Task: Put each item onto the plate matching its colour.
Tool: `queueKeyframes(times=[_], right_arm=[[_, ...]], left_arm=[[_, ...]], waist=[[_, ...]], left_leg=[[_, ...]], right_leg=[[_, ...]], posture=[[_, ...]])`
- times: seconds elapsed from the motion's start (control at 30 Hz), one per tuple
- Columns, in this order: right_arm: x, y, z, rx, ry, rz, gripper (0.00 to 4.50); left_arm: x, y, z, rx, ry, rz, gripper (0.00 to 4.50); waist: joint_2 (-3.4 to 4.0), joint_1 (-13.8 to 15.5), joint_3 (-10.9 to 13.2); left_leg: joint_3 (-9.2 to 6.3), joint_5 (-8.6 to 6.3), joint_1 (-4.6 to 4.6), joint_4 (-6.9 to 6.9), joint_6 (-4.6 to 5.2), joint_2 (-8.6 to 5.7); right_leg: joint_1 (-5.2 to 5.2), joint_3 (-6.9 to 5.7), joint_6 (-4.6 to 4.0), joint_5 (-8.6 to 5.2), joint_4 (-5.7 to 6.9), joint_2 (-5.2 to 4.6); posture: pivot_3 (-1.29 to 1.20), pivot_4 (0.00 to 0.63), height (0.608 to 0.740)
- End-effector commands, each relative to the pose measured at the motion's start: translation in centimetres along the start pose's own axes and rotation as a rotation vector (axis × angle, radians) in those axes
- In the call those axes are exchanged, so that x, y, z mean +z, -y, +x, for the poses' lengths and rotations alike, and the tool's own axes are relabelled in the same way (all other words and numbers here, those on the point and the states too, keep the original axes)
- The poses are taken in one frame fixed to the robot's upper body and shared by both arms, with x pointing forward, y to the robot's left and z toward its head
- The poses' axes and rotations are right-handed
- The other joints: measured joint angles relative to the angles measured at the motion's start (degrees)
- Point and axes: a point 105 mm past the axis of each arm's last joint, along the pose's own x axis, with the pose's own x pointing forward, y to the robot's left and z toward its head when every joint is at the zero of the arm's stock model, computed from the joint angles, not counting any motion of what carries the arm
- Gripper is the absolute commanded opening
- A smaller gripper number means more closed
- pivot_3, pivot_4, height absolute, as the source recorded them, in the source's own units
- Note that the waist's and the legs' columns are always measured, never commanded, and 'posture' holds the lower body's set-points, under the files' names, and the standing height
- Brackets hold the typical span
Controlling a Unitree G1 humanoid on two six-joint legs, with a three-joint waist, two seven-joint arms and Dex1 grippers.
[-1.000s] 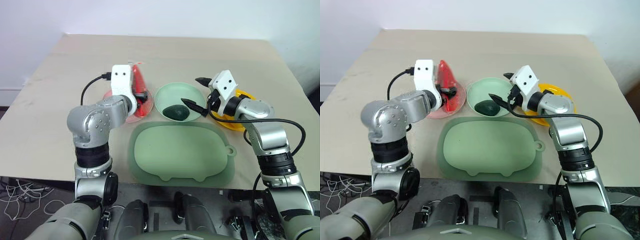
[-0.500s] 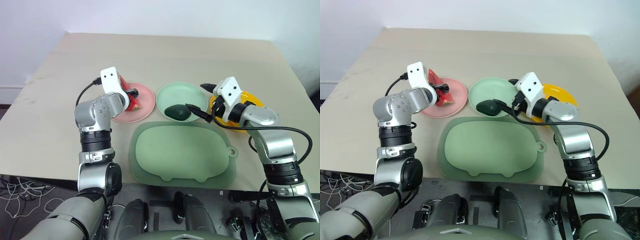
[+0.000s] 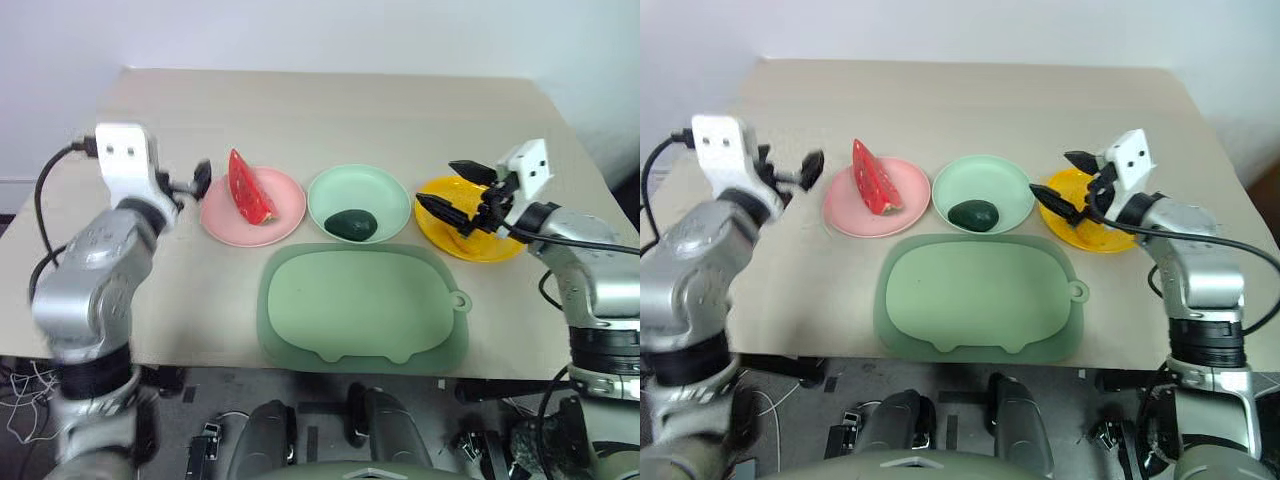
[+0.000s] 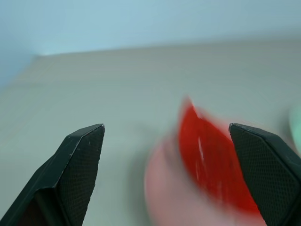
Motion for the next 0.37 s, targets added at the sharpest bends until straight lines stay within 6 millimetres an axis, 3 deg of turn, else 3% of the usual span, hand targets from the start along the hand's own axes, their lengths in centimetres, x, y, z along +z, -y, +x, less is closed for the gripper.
queueKeyframes(times=[0.03,0.13,0.37], right_arm=[[-1.0,0.5,-2.2,-0.006,-0.017,0.031,4.5],[-2.8,0.2,-4.4,-0.01,-0.06,0.098,4.5],[-4.8,0.0,-6.1,-0.052,-0.109,0.102,4.5]], left_arm=[[0.4,0.4,-1.7,-0.063,0.099,0.007,4.45],[-2.0,1.4,-2.8,-0.129,0.067,0.0,4.45],[-4.0,3.4,-2.4,-0.18,0.059,-0.044,4.45]], waist=[[-0.03,0.72,0.04],[0.01,1.18,0.01],[0.05,0.99,-0.01]], left_leg=[[0.02,-0.13,-0.06,0.09,0.23,0.0],[0.02,-0.24,-0.05,0.21,0.43,-0.02],[0.04,-0.24,0.07,0.17,0.44,0.0]], right_leg=[[-0.04,0.0,0.01,0.01,-0.01,-0.01],[0.02,0.01,-0.19,-0.09,-0.06,-0.06],[0.09,0.05,-0.16,-0.08,0.0,0.01]], posture=[[0.0,0.15,0.74],[0.0,0.15,0.74],[0.0,0.15,0.74]])
